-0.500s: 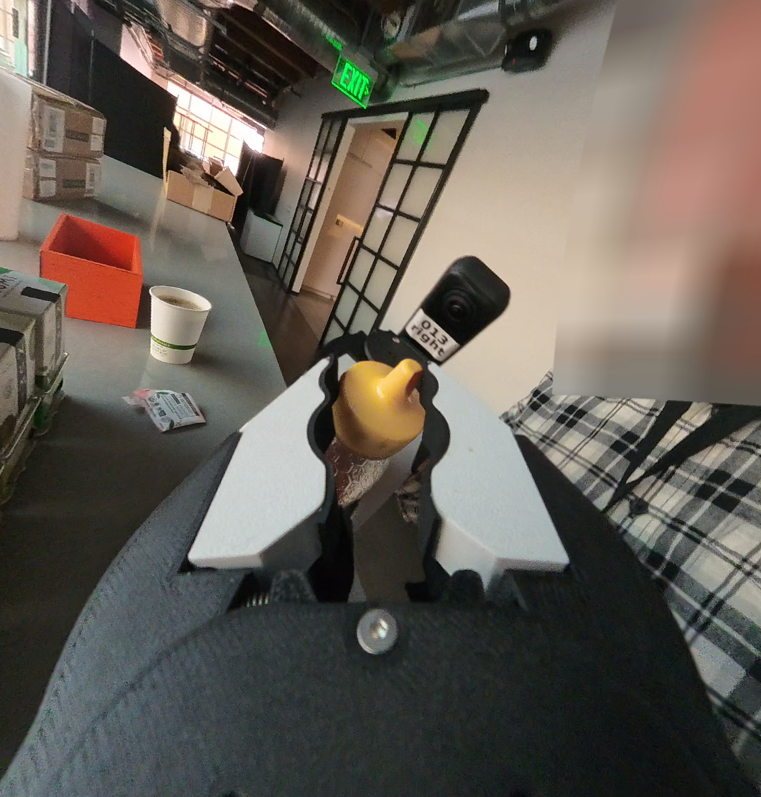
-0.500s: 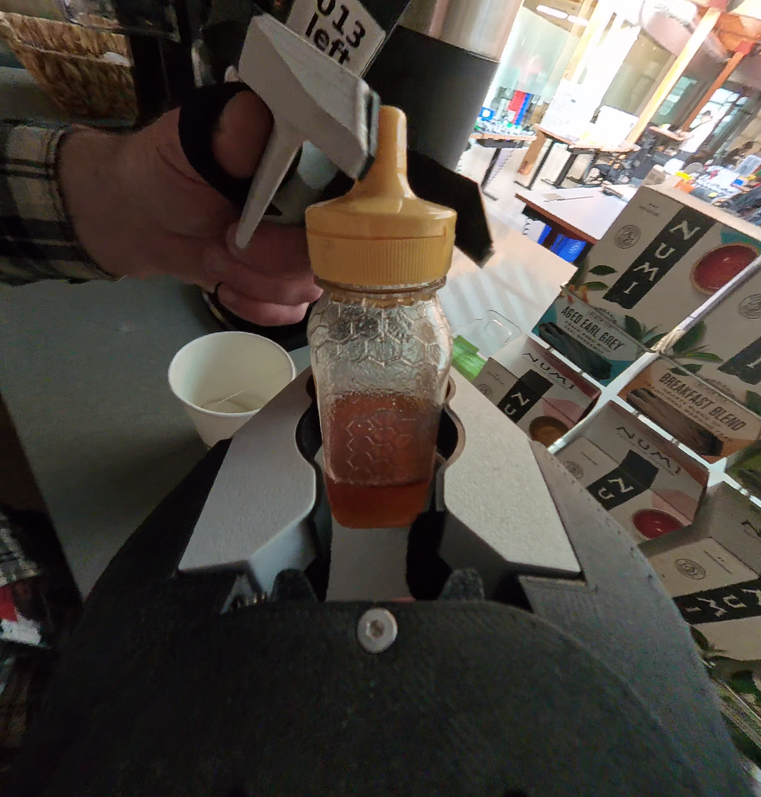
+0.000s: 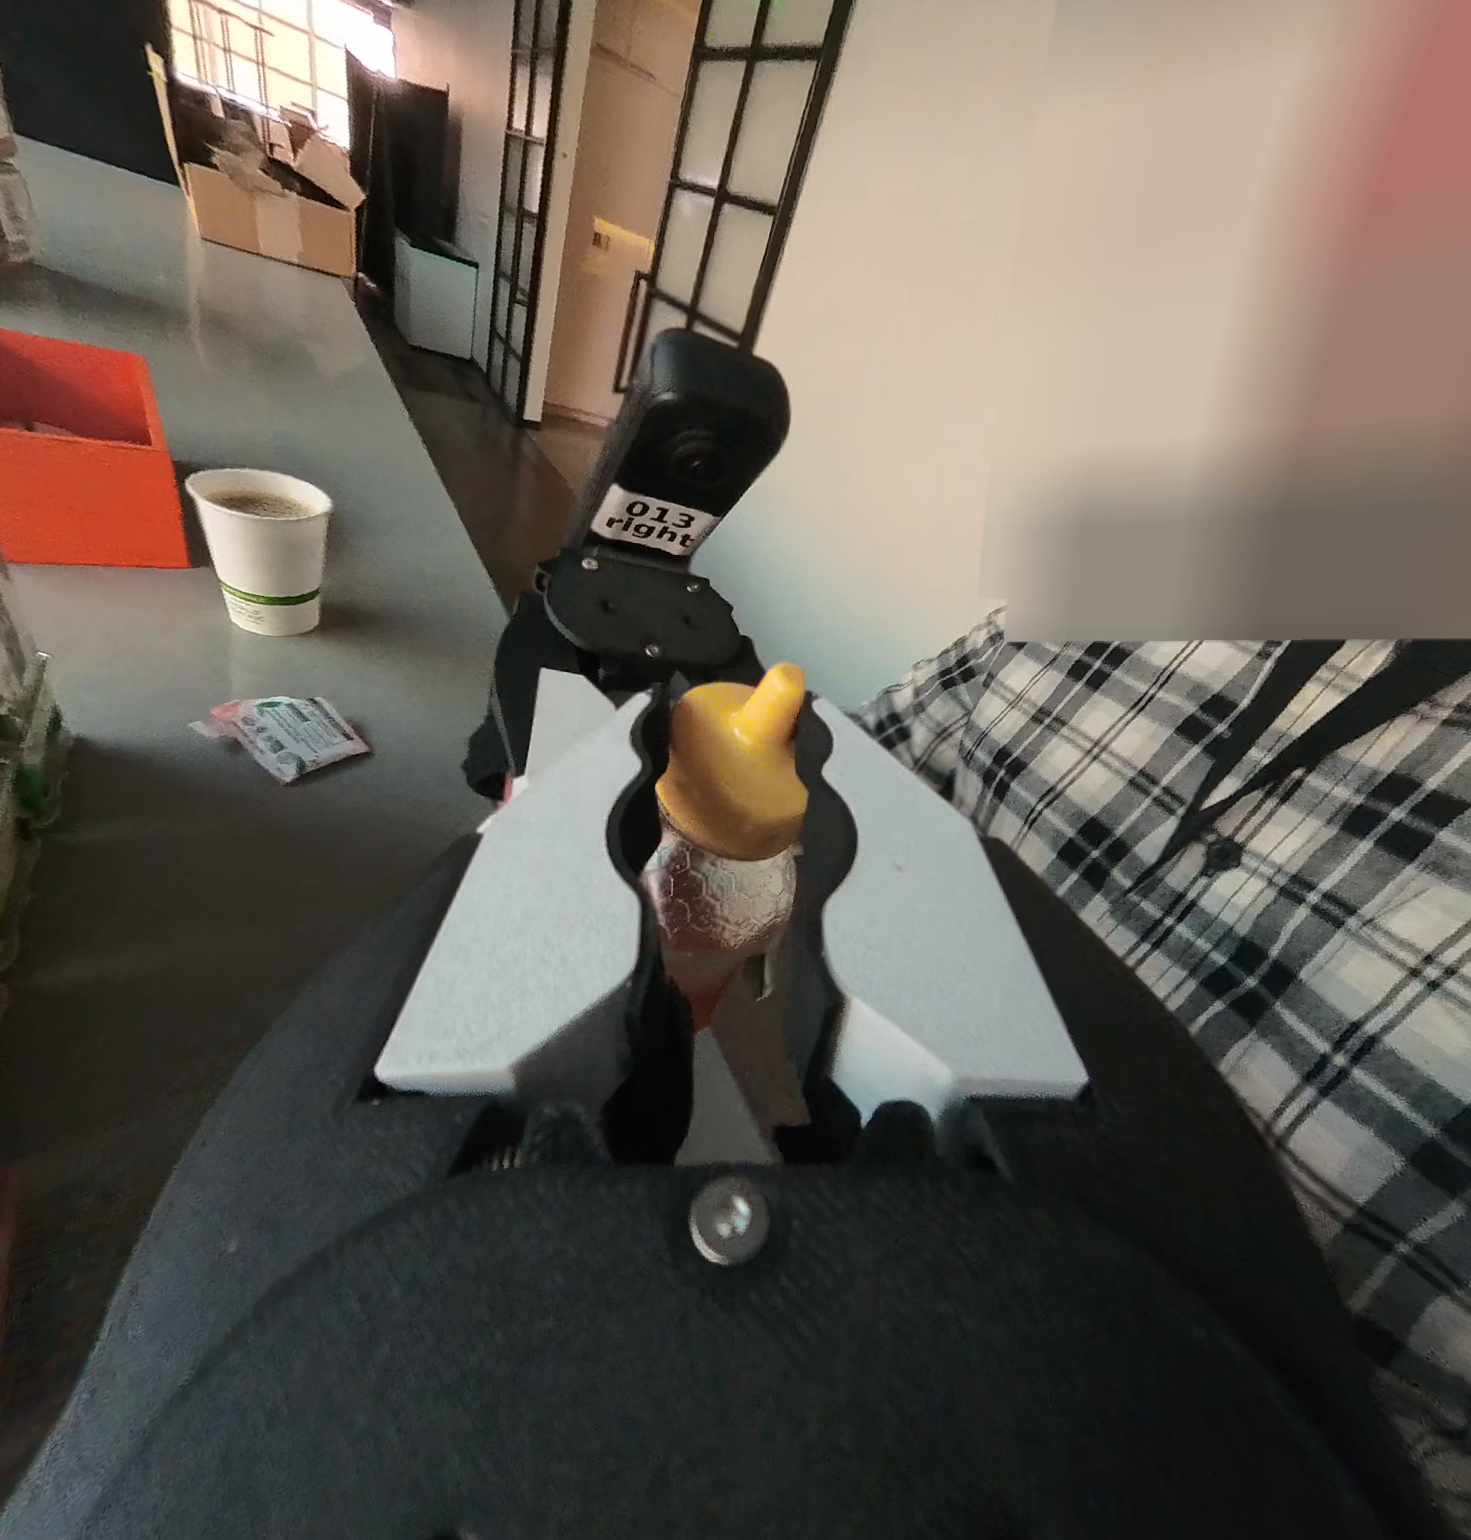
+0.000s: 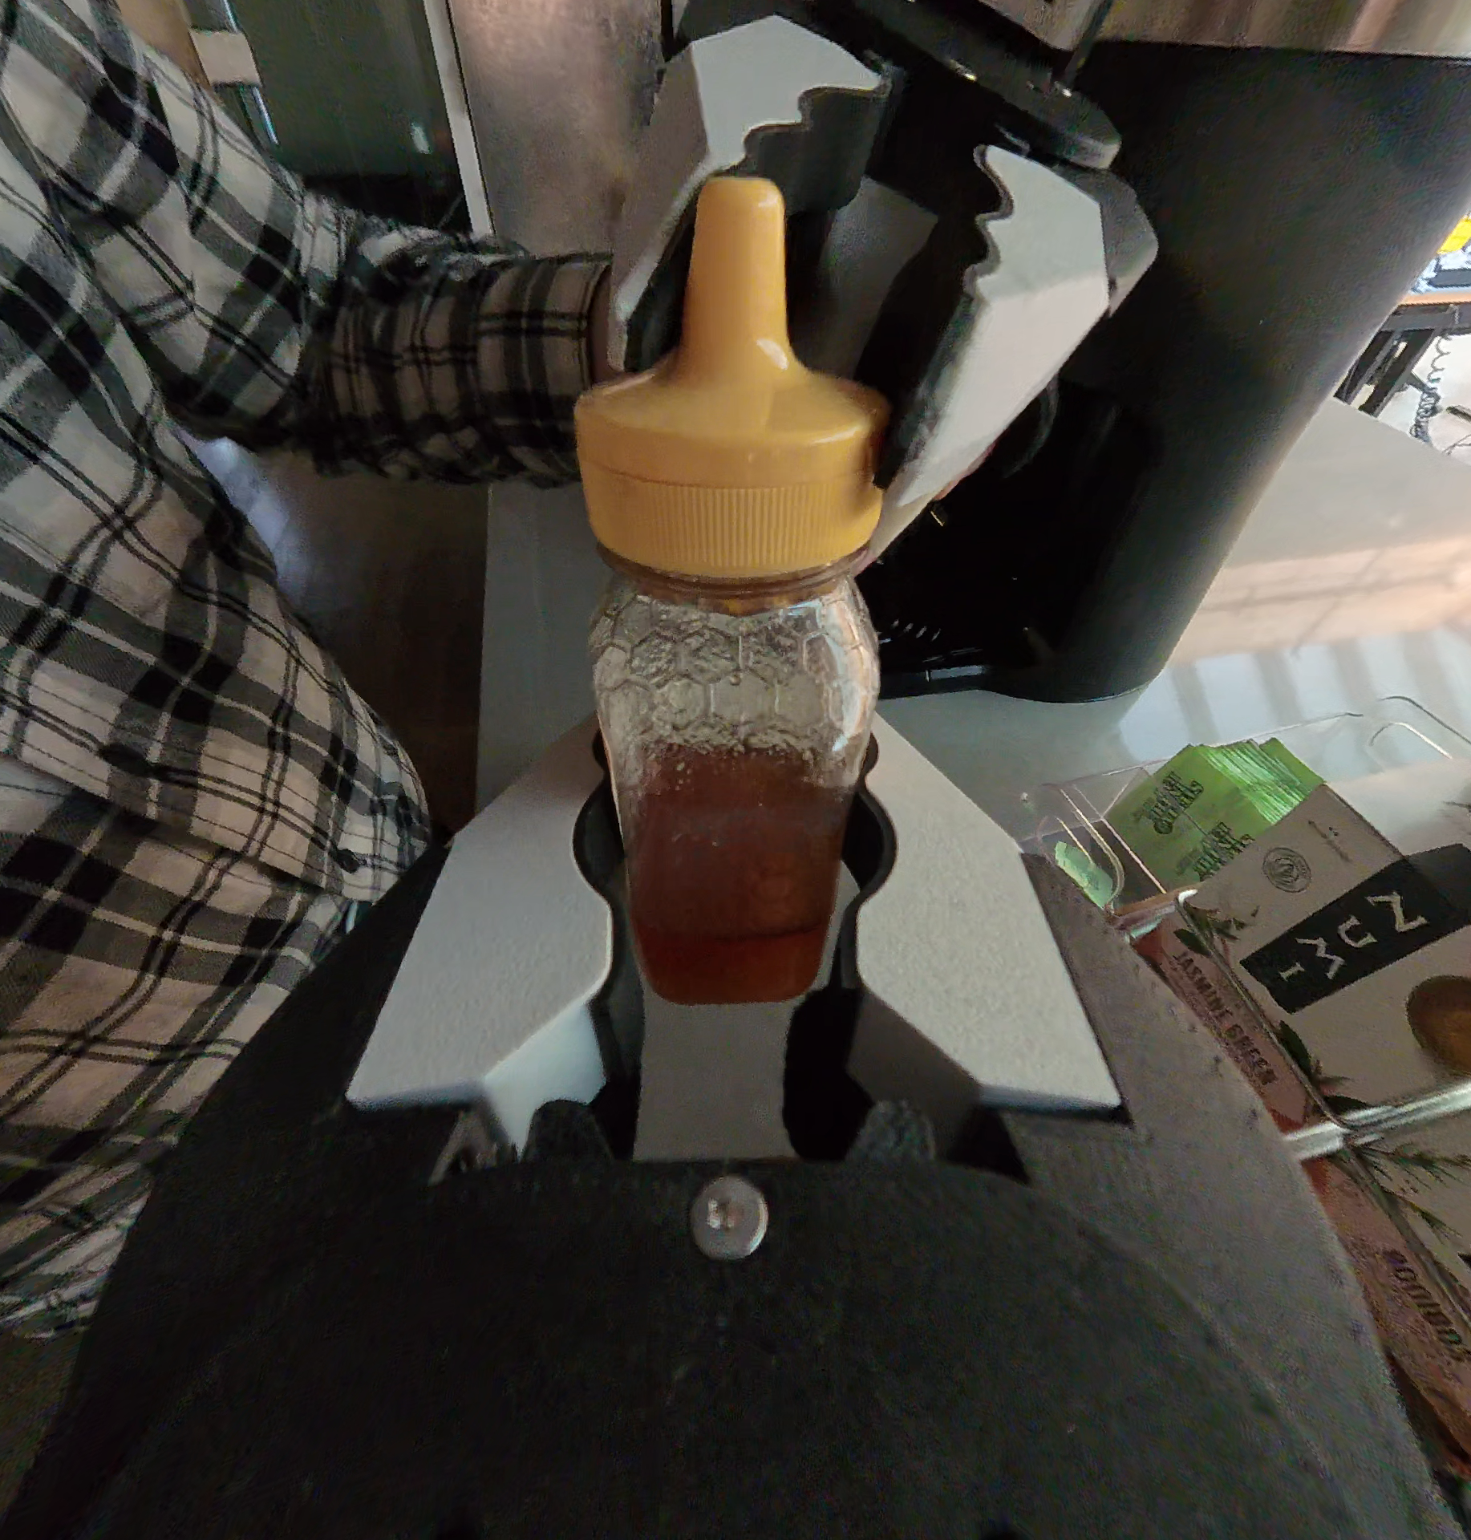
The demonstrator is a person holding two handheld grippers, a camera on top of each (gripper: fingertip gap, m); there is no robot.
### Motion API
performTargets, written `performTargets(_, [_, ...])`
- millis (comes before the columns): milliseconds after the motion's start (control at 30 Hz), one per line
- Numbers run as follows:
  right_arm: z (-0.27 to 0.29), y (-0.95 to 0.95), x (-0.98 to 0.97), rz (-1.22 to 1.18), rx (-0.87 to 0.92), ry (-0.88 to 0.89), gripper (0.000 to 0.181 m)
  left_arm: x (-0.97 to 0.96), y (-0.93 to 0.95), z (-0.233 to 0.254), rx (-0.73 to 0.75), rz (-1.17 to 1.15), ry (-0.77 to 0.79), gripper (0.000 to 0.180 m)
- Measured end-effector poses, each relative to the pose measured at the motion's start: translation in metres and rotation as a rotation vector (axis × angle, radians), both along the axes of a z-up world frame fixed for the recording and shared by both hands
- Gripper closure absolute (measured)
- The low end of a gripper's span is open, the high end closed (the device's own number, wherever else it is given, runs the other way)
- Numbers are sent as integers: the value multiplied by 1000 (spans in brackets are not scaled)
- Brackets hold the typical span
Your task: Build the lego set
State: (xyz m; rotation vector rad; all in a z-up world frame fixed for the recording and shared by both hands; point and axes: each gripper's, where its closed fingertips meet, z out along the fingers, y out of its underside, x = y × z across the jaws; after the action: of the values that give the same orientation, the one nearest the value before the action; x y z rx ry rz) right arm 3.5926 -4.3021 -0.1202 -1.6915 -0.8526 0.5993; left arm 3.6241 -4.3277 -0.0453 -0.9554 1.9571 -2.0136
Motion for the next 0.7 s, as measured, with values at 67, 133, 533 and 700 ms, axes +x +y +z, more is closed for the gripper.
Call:
performTargets(67, [-3, 2, 2, -18, -1, -30, 133, 1, 1, 0, -73, -2, 33, 151])
performTargets(133, [-8, 2, 2, -18, -14, -57, 133, 2, 1, -4, -89, -1, 67, 151])
performTargets(533, [-28, 9, 6, -31, 21, -168, 131, 15, 15, 2, -396, -46, 279, 167])
performTargets(700, [-31, 6, 2, -3, -3, -99, 130, 20, 27, -4, -252, 55, 214, 161])
